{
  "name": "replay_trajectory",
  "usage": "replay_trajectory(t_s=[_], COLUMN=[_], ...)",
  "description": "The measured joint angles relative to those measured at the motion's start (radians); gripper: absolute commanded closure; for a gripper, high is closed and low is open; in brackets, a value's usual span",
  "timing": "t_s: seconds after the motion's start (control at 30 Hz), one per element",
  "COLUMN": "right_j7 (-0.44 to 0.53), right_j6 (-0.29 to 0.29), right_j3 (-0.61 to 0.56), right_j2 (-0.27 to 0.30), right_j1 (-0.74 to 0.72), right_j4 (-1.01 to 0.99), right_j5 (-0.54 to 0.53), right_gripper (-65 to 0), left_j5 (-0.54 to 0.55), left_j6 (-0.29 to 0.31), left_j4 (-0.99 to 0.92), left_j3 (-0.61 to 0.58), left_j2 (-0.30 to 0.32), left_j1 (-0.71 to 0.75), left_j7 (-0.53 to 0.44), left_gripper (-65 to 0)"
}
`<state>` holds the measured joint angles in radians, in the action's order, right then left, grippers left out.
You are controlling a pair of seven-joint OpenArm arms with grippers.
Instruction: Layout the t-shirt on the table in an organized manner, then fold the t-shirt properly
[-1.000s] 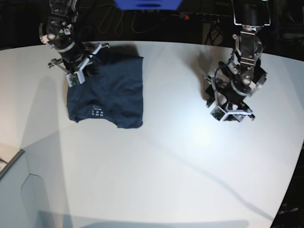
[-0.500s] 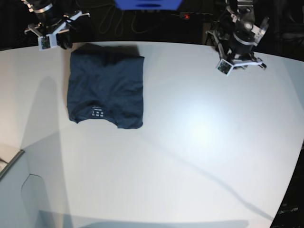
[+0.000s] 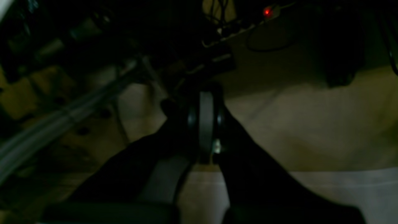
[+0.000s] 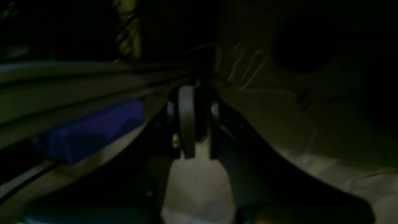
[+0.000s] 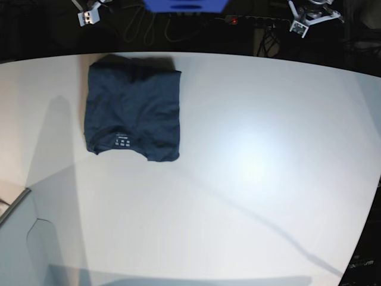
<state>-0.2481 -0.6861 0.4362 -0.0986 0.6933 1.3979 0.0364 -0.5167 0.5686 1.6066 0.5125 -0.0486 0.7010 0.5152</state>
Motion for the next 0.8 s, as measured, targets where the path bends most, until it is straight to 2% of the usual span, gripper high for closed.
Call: replay_trajectory(t_s=[0.07, 0.13, 0.17, 0.27, 0.47, 0.5, 0.53, 0.6, 0.63, 0.67, 0.7, 0.8], right_j7=[-0.001, 0.023, 0.037, 0.184, 0.516, 0.548, 0.590, 0.660, 0.695, 0.715, 0.717, 0.726], right_j6=[0.002, 0.003, 0.002, 0.004, 0.232, 0.264, 0.284, 0.370, 0.389, 0.404, 0.445, 0.566], right_j3=[-0.010, -0.005, -0.004, 0.021, 0.024, 0.024, 0.024, 0.023, 0.011, -0.014, -0.040, -0.143], right_j2=[0.029, 0.054, 0.062, 0.090, 0.121, 0.125, 0.132, 0.137, 0.140, 0.143, 0.143, 0.129], right_j1=[-0.070, -0.146, -0.174, -0.254, -0.365, -0.373, -0.384, -0.402, -0.405, -0.411, -0.418, -0.430], right_j4=[-0.133, -0.287, -0.353, -0.558, -0.968, -1.015, -1.064, -1.133, -1.157, -1.174, -1.192, -1.218], right_j5=[0.005, -0.011, 0.002, -0.011, -0.010, -0.010, -0.002, -0.005, -0.011, -0.011, -0.007, -0.008], right_gripper=[-5.8, -5.6, -5.6, -5.6, -5.4, -5.4, -5.3, -3.0, 0.0, 0.0, 0.0, 0.0], left_j5=[0.087, 0.180, 0.192, 0.212, 0.223, 0.229, 0.234, 0.233, 0.237, 0.235, 0.236, 0.231], left_j6=[0.008, 0.006, 0.007, -0.013, -0.016, -0.031, -0.081, -0.221, -0.267, -0.314, -0.341, -0.359], left_j4=[-0.148, -0.350, -0.446, -0.775, -1.505, -1.570, -1.610, -1.606, -1.595, -1.583, -1.577, -1.578], left_j3=[0.002, -0.011, -0.014, -0.002, 0.003, 0.003, 0.003, 0.003, 0.003, 0.003, 0.003, 0.003], left_j2=[-0.001, 0.026, 0.039, 0.082, 0.177, 0.184, 0.185, 0.174, 0.169, 0.163, 0.155, 0.128], left_j1=[-0.051, -0.110, -0.137, -0.259, -0.549, -0.578, -0.597, -0.610, -0.612, -0.610, -0.610, -0.612], left_j7=[-0.037, -0.133, -0.167, -0.334, -0.725, -0.763, -0.800, -0.794, -0.797, -0.797, -0.794, -0.788], left_gripper=[0.0, 0.0, 0.0, 0.0, 0.0, 0.0, 0.0, 0.0, 0.0, 0.0, 0.0, 0.0])
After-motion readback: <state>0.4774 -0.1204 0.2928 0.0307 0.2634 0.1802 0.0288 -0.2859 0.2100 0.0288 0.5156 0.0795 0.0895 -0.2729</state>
